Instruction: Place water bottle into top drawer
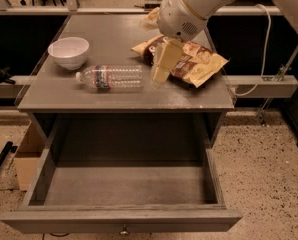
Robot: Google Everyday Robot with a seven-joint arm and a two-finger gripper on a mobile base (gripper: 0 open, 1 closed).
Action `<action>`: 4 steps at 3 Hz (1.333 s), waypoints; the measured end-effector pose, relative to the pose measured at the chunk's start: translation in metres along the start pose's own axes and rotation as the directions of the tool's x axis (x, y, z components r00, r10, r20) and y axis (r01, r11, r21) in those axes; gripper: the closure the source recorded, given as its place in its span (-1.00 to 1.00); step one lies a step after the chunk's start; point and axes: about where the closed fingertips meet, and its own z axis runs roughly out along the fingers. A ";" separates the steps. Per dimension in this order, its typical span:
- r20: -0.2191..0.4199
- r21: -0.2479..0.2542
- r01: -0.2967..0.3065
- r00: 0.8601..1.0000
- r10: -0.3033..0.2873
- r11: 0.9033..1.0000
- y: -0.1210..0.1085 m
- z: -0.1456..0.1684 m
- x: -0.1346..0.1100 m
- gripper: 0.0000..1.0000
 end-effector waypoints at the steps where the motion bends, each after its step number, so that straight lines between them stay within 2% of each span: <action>1: -0.009 -0.020 0.065 0.998 -0.065 0.998 -0.007 0.022 -0.040 -1.00; 2: -0.012 -0.019 0.079 0.997 -0.079 0.997 -0.005 0.022 -0.047 -1.00; 3: -0.019 0.002 0.076 0.997 -0.076 0.997 0.002 0.009 -0.042 -1.00; 4: -0.033 0.012 0.057 0.998 -0.057 0.998 0.006 0.008 -0.027 -1.00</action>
Offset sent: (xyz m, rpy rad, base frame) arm -0.0007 0.0458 0.0066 -0.0249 -0.0242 0.0592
